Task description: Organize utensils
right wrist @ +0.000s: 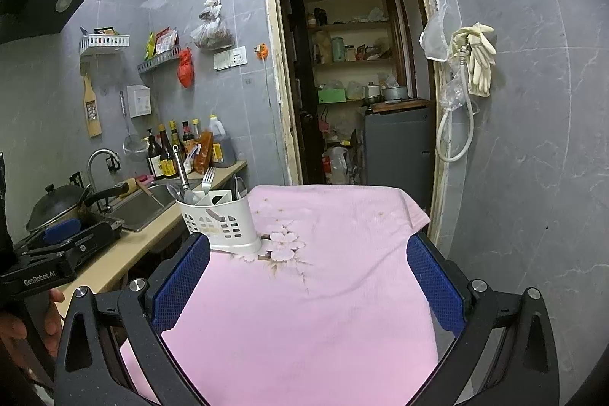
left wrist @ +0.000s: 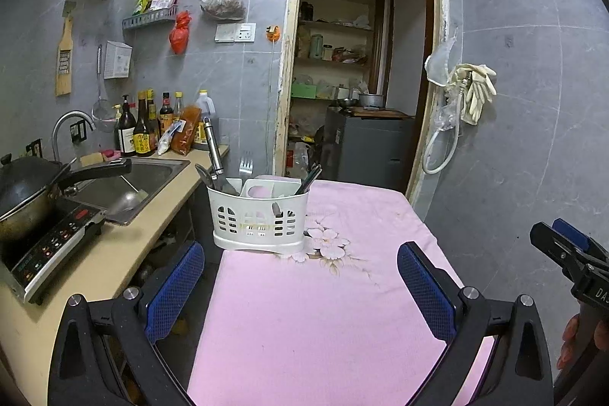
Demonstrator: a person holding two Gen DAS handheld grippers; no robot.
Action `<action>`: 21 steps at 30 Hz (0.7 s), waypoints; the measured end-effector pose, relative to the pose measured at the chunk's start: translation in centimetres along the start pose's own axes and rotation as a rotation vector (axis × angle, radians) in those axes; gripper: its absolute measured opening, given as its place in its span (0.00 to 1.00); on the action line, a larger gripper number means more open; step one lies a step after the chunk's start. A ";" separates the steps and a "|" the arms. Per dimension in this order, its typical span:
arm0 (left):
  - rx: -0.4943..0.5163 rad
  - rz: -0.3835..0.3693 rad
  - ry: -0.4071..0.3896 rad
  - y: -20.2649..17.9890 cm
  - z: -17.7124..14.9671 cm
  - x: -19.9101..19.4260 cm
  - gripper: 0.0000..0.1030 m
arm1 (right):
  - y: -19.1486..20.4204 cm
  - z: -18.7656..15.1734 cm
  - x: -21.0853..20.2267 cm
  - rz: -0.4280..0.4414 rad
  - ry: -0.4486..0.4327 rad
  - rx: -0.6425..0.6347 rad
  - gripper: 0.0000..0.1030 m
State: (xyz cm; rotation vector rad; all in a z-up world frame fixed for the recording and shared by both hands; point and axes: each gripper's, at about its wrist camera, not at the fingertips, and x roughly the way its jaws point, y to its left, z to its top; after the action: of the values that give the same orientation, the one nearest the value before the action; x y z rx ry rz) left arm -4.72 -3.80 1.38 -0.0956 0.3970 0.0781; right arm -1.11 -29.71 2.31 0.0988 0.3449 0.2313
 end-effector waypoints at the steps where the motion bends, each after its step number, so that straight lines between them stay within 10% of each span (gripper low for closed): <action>1: 0.001 0.000 0.002 0.0 0.0 0.0 0.99 | 0.1 0.0 0.1 0.000 0.000 0.000 0.99; 21: 0.019 -0.006 0.014 -0.2 0.2 1.1 0.99 | 0.1 -0.1 1.3 -0.005 0.016 0.005 0.99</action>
State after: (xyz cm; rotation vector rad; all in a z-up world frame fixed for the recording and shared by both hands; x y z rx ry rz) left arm -3.61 -3.95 1.16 -0.0789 0.4108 0.0681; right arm -0.01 -29.30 1.82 0.1010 0.3621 0.2265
